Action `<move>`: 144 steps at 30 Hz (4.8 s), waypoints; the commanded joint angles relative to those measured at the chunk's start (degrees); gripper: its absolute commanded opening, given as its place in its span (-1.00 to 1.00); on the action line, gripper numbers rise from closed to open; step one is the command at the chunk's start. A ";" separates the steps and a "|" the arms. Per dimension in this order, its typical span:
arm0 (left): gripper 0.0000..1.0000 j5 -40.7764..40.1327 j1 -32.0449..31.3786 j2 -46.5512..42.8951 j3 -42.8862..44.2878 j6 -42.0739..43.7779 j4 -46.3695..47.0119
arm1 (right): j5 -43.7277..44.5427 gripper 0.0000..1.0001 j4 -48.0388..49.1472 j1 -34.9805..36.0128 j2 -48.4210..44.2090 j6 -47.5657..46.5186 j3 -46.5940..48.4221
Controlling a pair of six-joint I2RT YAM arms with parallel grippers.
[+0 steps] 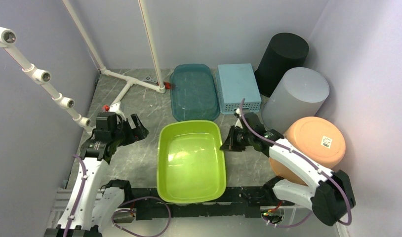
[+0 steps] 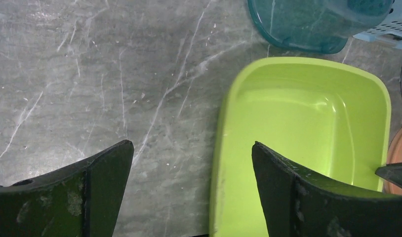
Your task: Turn the large container upside down
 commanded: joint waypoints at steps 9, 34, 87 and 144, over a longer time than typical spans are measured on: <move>0.88 -3.55 0.19 1.11 1.17 -0.98 3.15 | 32.26 0.10 -31.37 -0.79 -4.95 -3.26 28.57; 0.80 -5.40 -5.72 56.92 18.26 -12.05 55.14 | 24.62 0.65 -9.55 -0.94 62.10 -17.72 87.74; 0.80 0.75 -15.63 56.65 15.87 -0.04 66.66 | -3.64 0.65 -10.75 -10.73 70.18 -21.31 82.40; 0.88 -28.13 -14.75 18.64 16.10 -3.40 -1.22 | -9.73 0.70 -1.52 5.15 54.93 -7.22 63.08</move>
